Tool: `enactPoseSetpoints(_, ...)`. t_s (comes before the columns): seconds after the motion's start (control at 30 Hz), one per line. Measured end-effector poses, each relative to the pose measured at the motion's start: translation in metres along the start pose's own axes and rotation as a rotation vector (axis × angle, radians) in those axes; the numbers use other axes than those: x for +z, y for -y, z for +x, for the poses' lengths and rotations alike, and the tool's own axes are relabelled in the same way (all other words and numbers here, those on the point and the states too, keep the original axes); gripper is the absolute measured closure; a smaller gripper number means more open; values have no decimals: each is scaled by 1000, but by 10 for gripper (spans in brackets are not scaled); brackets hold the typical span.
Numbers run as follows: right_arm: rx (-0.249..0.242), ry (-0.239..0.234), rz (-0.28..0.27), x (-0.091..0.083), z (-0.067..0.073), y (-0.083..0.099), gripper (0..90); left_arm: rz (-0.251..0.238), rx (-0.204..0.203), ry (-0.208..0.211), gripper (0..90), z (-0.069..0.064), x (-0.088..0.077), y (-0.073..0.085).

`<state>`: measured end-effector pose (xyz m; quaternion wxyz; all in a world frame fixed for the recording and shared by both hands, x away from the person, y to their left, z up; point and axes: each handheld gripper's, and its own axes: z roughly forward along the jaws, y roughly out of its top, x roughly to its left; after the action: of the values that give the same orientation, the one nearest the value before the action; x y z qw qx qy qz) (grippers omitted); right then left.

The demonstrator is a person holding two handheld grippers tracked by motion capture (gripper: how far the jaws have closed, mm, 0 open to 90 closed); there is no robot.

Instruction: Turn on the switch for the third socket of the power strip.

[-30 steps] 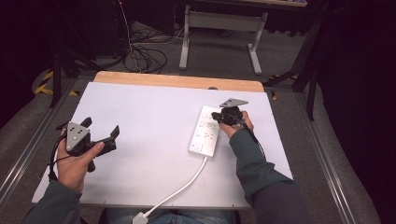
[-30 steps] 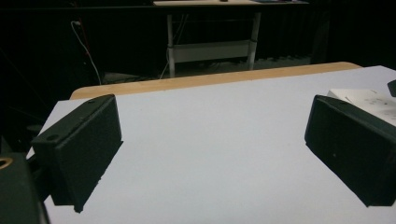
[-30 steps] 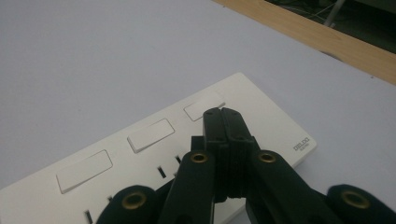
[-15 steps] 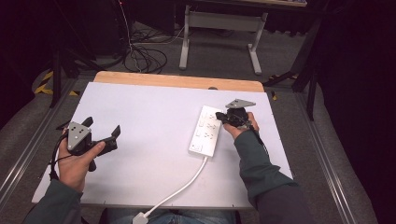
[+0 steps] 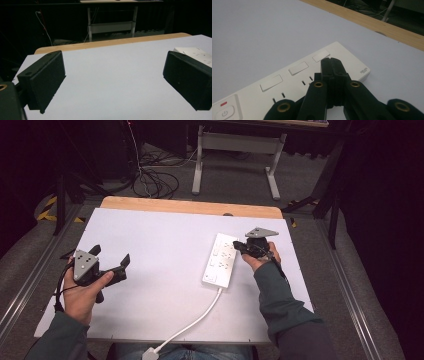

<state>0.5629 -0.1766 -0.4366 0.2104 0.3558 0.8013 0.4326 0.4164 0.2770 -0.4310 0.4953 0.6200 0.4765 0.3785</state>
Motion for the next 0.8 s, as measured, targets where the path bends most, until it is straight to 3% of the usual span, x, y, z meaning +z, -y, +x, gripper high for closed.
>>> enactPoseSetpoints(0.8, -1, -22, -30, -23, 7, 8, 900, 6, 5, 6, 47, -1, 1, 0)
